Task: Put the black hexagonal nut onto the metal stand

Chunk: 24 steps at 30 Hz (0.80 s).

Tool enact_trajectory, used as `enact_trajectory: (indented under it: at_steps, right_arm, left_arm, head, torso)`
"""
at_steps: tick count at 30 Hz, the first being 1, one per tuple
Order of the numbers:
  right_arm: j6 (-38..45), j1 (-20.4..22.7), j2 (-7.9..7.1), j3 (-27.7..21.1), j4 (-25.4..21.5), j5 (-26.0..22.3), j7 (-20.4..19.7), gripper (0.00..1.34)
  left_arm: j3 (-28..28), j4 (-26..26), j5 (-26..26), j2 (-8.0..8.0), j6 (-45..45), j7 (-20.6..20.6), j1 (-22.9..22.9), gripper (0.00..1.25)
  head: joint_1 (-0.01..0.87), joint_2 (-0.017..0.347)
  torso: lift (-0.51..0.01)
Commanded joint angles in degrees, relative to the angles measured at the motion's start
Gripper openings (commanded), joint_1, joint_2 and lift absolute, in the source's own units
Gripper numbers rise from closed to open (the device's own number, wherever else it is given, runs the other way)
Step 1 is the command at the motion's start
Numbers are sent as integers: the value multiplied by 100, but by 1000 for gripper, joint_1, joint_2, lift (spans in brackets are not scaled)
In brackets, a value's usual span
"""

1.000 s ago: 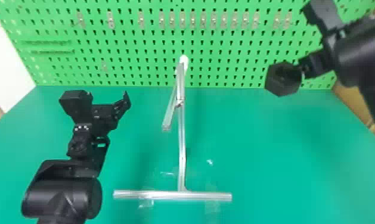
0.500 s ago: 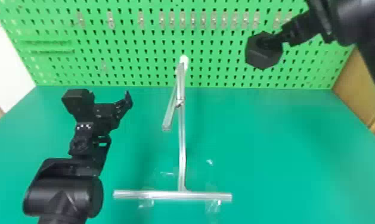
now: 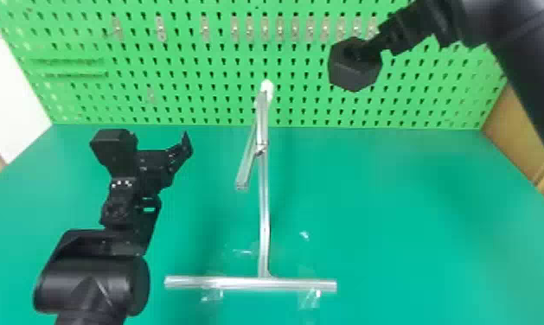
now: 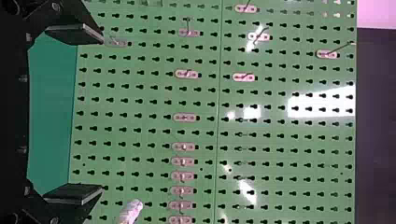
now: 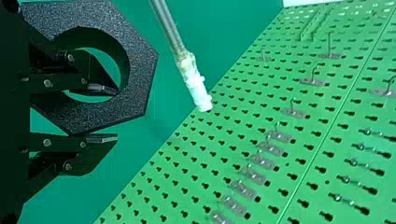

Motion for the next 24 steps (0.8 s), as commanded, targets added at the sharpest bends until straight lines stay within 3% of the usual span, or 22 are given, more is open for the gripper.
enact_trajectory:
  at_steps: [1,8,19,24]
  right_arm:
    - [-88,-166,64,145,153,-103,0,261]
    - [-334,-368,257,259,619,-367,0,261]
    - [-625,-693,530,593,953,-630,-18,261]
    - [-633,-799,574,822,988,-1096,-422,261]
  left_arm:
    - [10,0,-7,-5,0,0,-3,1094]
    - [10,0,-24,-5,0,0,-21,1094]
    - [10,0,-68,4,26,0,-39,1094]
    - [10,0,-77,4,26,0,-39,1094]
  head:
    - [693,81]
    - [693,81]
    - [693,81]
    - [693,81]
  torso:
    - [-1]
    - [-1]
    - [-1]
    - [-1]
